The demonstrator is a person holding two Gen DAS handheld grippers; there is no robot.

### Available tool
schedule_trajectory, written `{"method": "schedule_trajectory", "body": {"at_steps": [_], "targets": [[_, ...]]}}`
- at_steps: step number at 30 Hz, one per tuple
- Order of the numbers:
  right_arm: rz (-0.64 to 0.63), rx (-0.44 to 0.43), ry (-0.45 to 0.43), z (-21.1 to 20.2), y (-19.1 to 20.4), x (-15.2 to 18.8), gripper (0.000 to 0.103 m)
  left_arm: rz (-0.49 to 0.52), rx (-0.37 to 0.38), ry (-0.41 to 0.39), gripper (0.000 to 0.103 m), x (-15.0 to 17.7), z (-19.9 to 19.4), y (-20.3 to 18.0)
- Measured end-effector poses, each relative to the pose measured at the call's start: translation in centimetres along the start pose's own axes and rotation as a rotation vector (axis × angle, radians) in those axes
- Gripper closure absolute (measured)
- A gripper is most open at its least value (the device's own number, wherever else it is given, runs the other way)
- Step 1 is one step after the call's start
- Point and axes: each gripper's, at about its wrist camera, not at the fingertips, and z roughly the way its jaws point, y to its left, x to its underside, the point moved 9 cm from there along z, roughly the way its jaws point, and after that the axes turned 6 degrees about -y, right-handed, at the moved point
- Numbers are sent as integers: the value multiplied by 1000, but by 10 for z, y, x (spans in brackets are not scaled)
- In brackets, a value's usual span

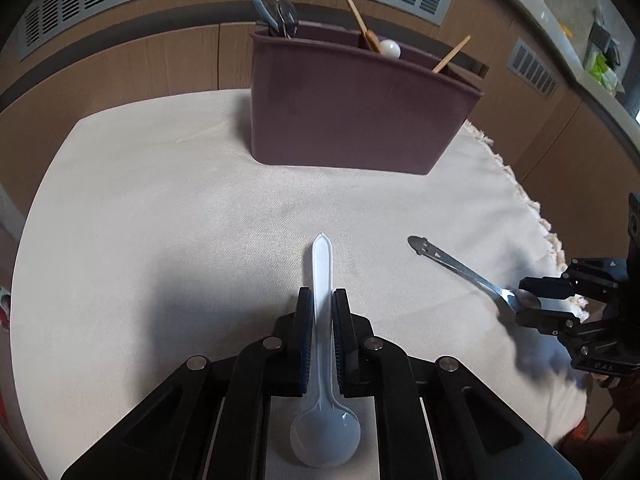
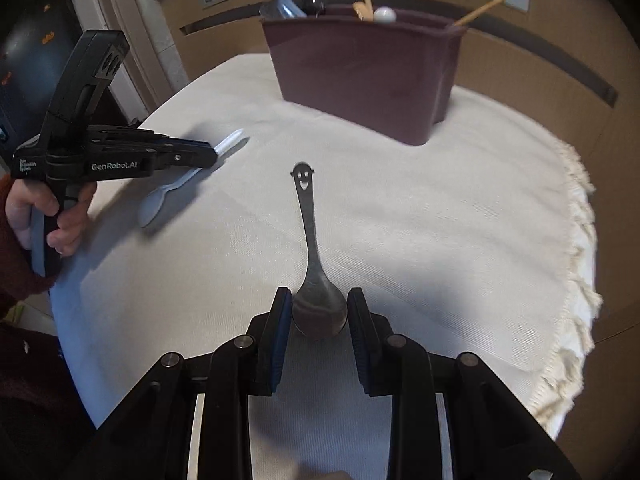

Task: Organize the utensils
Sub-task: 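Grasp the white plastic spoon by its handle with the left tool, then lift the smiley-face spoon with the right tool while the left tool lifts the white spoon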

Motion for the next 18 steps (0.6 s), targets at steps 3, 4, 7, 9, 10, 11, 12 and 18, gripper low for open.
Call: {"method": "schedule_trajectory", "body": {"at_steps": [3, 4, 7, 9, 10, 11, 12, 18], "targets": [[-95, 107, -25, -8, 0, 3, 77, -26, 30, -37, 93, -3, -15, 0], [-121, 144, -22, -8, -2, 2, 77, -33, 39, -47, 93, -5, -19, -1], [-96, 148, -30, -10, -7, 0, 77, -42, 53, -72, 93, -9, -27, -1], [-23, 64, -6, -9, -7, 5, 77, -30, 51, -82, 93, -10, -30, -3], [0, 44, 11, -7, -7, 11, 77, -28, 53, -83, 93, -9, -29, -5], [2, 51, 24, -6, -9, 17, 77, -30, 60, -81, 93, -8, -28, -8], [-7, 67, 23, -6, -9, 21, 77, -33, 69, -78, 93, -8, -28, -10], [-47, 142, -75, -28, -1, 7, 77, -22, 90, -94, 93, -12, -36, -22]]}}
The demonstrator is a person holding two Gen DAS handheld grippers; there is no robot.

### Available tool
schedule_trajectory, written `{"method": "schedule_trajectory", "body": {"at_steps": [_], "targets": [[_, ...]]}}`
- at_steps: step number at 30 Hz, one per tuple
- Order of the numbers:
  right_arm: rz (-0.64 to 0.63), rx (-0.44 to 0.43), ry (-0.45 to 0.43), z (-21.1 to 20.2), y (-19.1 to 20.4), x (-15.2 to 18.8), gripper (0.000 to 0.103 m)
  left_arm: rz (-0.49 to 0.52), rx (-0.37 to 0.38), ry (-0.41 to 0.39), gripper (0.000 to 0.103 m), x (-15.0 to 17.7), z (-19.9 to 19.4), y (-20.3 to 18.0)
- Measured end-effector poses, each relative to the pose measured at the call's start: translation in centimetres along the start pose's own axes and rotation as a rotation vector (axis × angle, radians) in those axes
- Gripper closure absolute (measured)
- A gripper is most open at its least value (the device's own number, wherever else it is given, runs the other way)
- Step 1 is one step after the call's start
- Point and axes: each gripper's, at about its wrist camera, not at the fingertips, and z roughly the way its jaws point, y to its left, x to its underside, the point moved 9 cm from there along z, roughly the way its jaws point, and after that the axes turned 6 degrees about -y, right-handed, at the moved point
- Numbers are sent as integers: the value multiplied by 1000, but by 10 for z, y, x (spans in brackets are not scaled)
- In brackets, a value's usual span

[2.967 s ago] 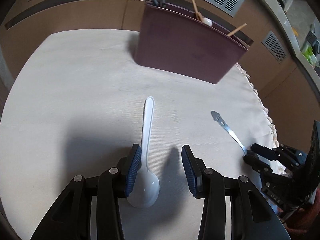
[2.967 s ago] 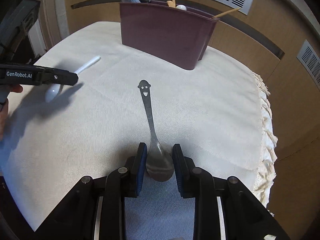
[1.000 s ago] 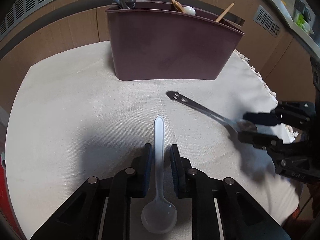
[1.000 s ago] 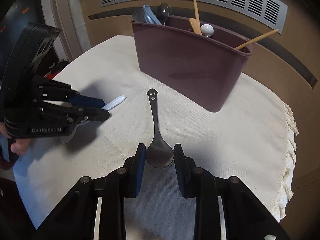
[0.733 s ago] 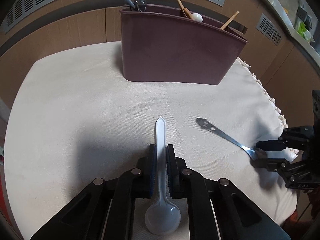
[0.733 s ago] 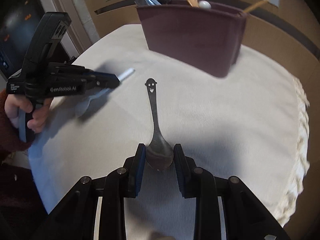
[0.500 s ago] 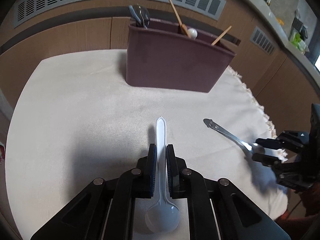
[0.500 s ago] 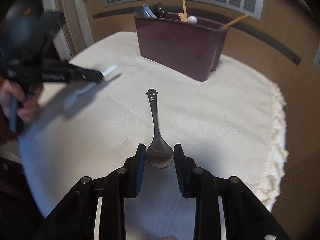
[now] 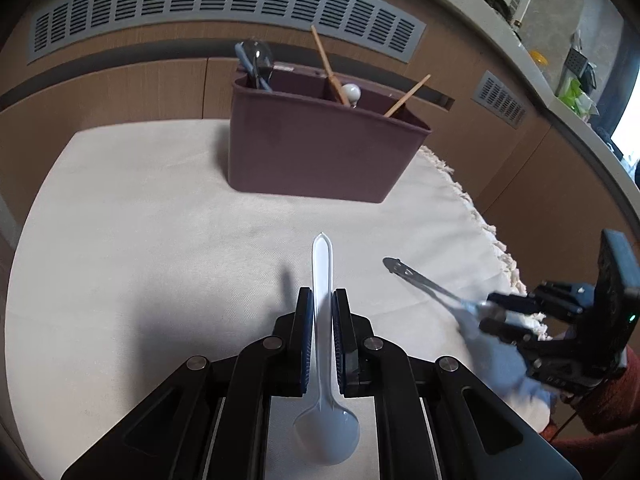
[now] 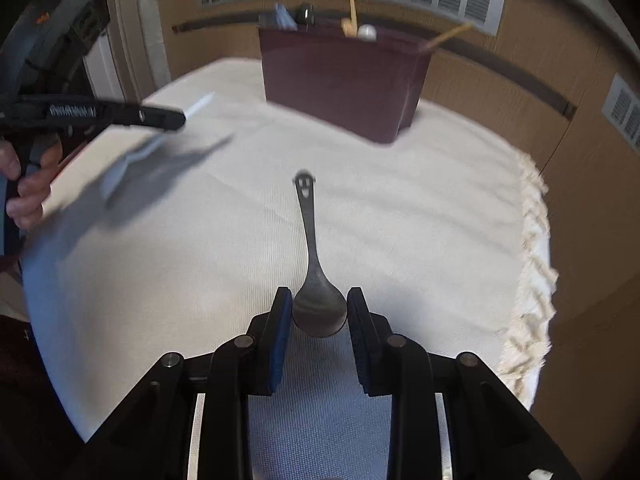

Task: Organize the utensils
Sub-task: 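Lift the smiley-face spoon with the right tool while the left tool lifts the white spoon, then open both tools over the maroon holder to drop both spoons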

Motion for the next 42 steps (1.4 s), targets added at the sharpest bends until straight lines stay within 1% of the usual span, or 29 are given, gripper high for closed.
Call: {"method": "schedule_trajectory", "body": {"at_steps": [4, 7, 10, 14, 17, 19, 21, 22, 24, 25, 26, 27, 29, 32, 34, 37, 40, 42], "targets": [[12, 64, -139, -36, -13, -46, 77, 15, 9, -50, 93, -14, -14, -9], [55, 67, -202, -56, -20, -76, 77, 32, 1, -81, 93, -23, -23, -14], [82, 47, -235, -68, -22, -96, 78, 45, -5, -100, 93, -27, -29, -19], [98, 37, -231, -68, -19, -105, 78, 52, -3, -124, 93, -30, -38, -24], [109, 31, -231, -70, -15, -106, 78, 27, 33, -178, 93, -47, -51, -27], [114, 22, -249, -78, -14, -111, 78, 18, 80, -258, 93, -77, -68, -33], [93, 33, -292, -92, -15, -128, 78, 32, 119, -374, 93, -121, -91, -43], [81, 51, -327, -102, -18, -143, 78, 40, 140, -429, 93, -143, -102, -48], [62, 93, -394, -122, -24, -172, 78, 38, 180, -521, 93, -179, -113, -53], [52, 114, -413, -130, -28, -189, 78, 26, 202, -567, 93, -196, -115, -53], [53, 124, -420, -134, -34, -204, 78, 12, 215, -594, 93, -205, -114, -52], [64, 128, -423, -134, -39, -217, 78, -17, 236, -632, 93, -218, -109, -48], [85, 120, -399, -125, -49, -234, 78, -53, 247, -663, 93, -232, -95, -39], [116, 116, -344, -97, -66, -247, 78, -84, 206, -711, 93, -241, -67, -24], [121, 111, -316, -81, -70, -248, 78, -82, 155, -740, 93, -238, -44, -15], [134, 86, -261, -51, -76, -246, 78, -79, 113, -721, 93, -230, -6, -6], [144, 57, -207, -24, -79, -243, 78, -106, 98, -683, 93, -220, 28, 7], [144, 43, -175, -10, -79, -240, 78, -130, 99, -656, 93, -213, 43, 16]]}}
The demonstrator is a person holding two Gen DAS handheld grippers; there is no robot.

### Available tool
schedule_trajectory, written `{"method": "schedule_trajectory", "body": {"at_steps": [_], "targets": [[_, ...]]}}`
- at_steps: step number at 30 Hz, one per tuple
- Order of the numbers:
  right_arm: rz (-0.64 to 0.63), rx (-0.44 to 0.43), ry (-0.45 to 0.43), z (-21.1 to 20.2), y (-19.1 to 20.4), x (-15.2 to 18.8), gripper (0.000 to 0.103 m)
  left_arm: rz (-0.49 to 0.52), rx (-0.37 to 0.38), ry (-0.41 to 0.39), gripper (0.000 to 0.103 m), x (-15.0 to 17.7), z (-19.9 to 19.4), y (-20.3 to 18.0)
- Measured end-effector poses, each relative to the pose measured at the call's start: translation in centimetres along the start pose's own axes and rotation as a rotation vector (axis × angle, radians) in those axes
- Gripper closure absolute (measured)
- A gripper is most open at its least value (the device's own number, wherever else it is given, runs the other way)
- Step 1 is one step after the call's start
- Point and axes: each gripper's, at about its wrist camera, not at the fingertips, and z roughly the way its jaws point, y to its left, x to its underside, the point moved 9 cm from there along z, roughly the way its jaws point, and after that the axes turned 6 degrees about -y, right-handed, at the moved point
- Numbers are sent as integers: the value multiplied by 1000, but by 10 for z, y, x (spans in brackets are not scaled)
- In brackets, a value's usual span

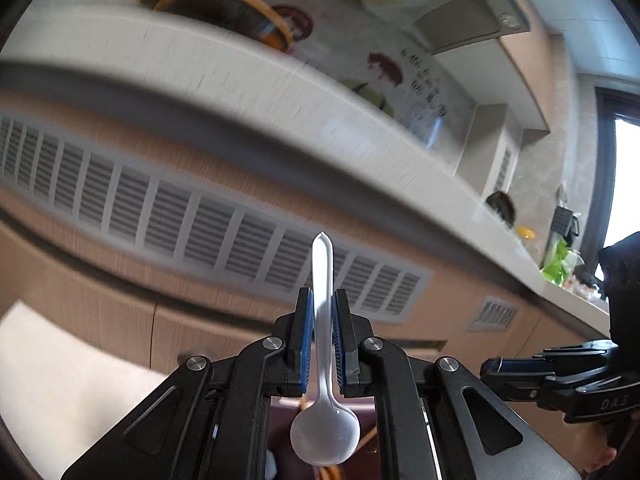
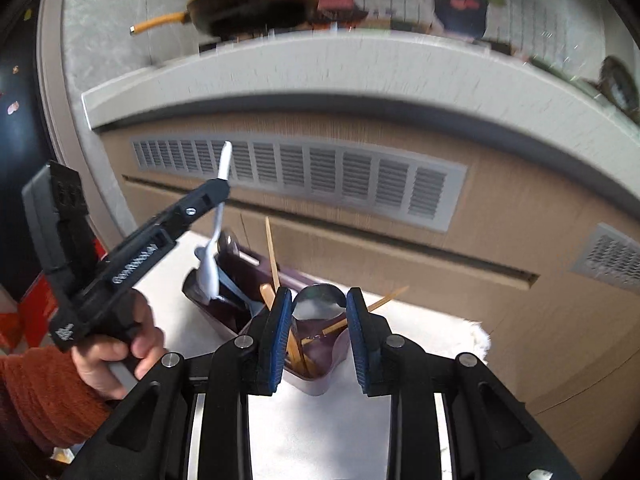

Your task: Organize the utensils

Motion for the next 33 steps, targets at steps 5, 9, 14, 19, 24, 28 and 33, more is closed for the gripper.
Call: {"method": "schedule_trajectory", "body": {"at_steps": [5, 9, 14, 19, 24, 28, 33], "targets": [[32, -79, 109, 41, 5, 20, 76, -62, -53, 104, 81, 34, 4, 22], [33, -107, 154, 67, 13, 35, 74, -50, -99, 164, 76, 37, -14, 26], [-7, -47, 6, 29, 24, 34, 74, 72, -206, 161, 76, 10, -68, 14], [-25, 111, -208, -46, 37, 58, 74, 285, -302, 245, 76, 29, -138, -7], [73, 107, -193, -80, 66, 120, 74, 362, -341, 304, 76, 66, -204, -27], [64, 136, -186, -102, 96, 162, 74, 389, -300, 362, 76, 99, -248, -52], [35, 107, -171, -126, 130, 195, 74, 353, -290, 357, 76, 111, -278, -78]]}}
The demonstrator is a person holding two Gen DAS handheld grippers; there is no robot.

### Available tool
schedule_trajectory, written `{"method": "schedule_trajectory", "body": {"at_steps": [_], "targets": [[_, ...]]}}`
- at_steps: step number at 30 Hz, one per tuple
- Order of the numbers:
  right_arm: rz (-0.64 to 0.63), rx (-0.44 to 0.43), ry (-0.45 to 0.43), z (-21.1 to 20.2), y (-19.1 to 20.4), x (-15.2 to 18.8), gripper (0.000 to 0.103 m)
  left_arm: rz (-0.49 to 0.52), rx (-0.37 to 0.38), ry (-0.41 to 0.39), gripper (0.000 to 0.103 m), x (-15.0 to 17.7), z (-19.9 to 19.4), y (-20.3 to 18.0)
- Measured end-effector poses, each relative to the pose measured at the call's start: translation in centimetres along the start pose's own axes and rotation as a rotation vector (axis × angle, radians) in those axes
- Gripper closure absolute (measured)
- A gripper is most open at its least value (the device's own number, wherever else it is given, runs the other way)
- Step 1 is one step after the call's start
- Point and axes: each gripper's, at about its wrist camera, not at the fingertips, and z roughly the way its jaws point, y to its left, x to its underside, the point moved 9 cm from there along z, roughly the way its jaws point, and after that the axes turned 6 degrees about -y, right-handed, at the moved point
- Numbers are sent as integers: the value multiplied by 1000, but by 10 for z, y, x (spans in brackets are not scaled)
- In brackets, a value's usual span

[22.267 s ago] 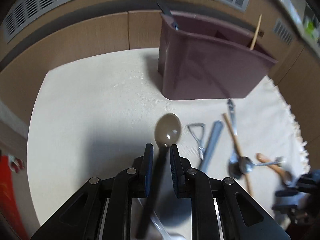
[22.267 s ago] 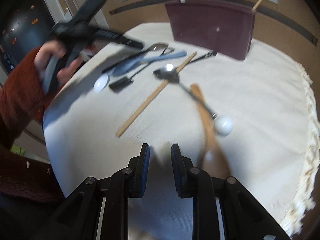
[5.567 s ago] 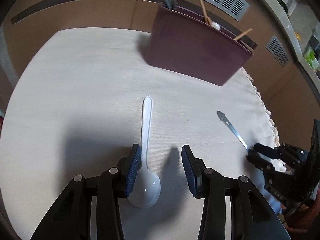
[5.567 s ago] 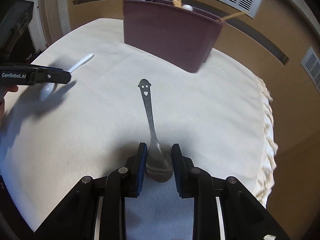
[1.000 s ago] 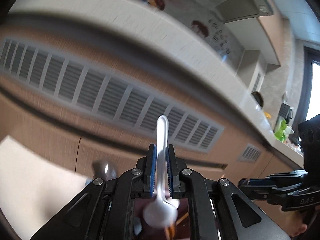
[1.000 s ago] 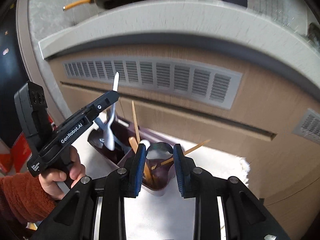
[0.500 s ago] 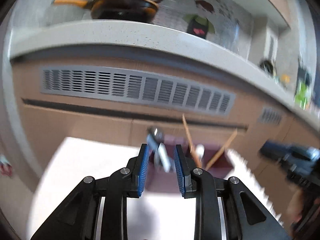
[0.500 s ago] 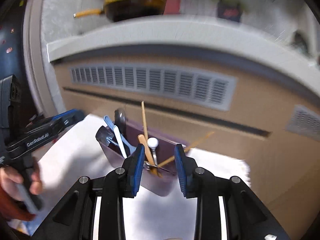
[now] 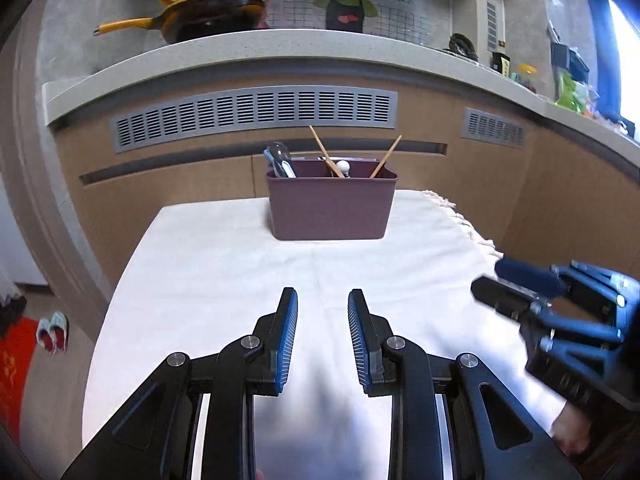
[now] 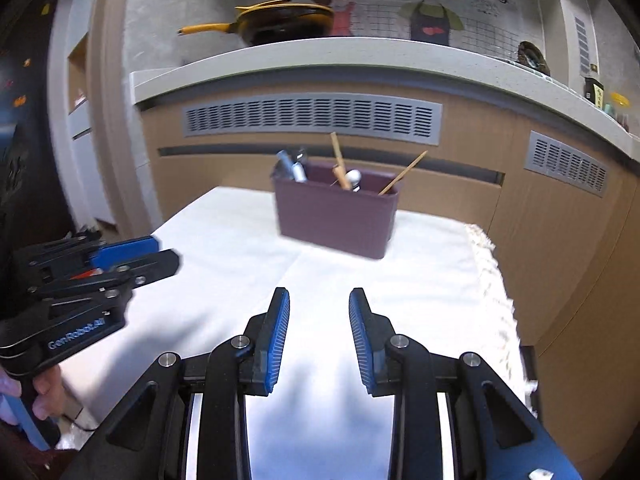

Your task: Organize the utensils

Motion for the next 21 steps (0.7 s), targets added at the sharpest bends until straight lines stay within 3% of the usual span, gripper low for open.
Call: {"method": "schedule_trajectory", "body": {"at_steps": [10, 21], "targets": [[67, 23, -5, -22, -7, 11, 74, 5, -29, -39, 76, -4, -22, -10], [87, 11, 13, -19, -9, 13, 74, -21, -27, -15, 76, 0, -19, -6]]}}
